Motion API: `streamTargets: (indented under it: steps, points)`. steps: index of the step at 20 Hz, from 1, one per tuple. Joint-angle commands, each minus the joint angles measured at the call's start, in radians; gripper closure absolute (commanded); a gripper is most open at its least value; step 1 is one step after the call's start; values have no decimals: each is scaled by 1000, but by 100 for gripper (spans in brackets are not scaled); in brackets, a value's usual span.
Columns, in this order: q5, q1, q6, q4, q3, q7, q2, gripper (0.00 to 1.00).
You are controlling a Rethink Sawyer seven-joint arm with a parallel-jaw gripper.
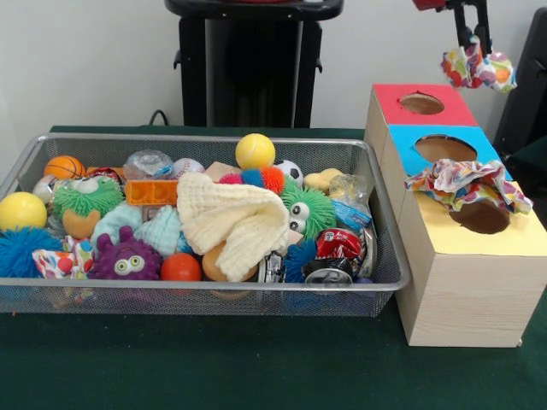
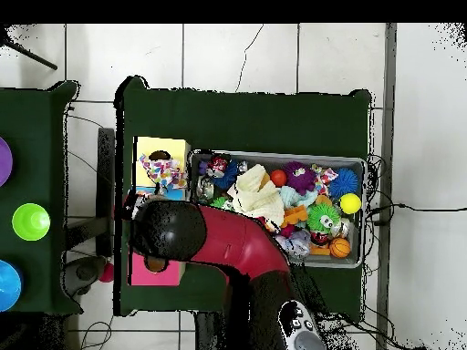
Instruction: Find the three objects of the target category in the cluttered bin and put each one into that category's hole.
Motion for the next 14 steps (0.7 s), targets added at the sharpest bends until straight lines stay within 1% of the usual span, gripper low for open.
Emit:
streamTargets:
  steps: [1,8,14]
  points:
    - [-79,24,89,-178,-165,280,24,100]
    - [-129,53,138,-266,-215,241,44,100]
    - [-135,69,126,-310,-235,226,86,100]
